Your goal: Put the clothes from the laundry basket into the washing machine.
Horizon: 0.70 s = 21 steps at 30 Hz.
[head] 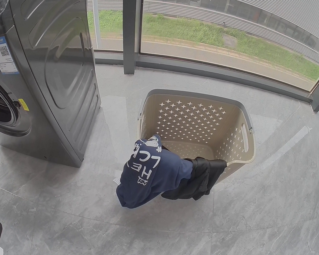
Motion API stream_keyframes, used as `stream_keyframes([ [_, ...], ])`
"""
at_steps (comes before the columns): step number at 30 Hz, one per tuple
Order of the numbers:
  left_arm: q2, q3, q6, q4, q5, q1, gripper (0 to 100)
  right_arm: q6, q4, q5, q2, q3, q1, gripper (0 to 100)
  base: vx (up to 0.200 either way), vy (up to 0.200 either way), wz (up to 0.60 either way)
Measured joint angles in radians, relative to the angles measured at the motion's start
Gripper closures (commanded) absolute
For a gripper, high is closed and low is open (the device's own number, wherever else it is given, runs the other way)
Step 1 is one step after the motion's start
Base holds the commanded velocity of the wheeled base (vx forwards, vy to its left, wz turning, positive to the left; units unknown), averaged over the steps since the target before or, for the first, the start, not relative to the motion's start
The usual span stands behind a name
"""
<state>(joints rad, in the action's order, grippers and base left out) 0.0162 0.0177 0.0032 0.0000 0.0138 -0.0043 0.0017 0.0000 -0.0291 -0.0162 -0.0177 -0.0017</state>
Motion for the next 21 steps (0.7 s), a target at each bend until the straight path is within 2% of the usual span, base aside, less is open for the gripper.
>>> stream_keyframes([
  [7,0.000,0.000,-0.001,0.000,0.000,0.000,0,0.000,0.000,0.000,0.000,0.000,0.000,0,0.000,0.000,0.00],
  [19,0.000,0.000,-0.001,0.000,0.000,0.000,0,0.000,0.000,0.001,0.000,0.000,0.000,0,0.200,0.000,0.00],
  [21,0.000,0.000,-0.001,0.000,0.000,0.000,0,0.000,0.000,0.001,0.000,0.000,0.000,0,0.000,0.000,0.00],
])
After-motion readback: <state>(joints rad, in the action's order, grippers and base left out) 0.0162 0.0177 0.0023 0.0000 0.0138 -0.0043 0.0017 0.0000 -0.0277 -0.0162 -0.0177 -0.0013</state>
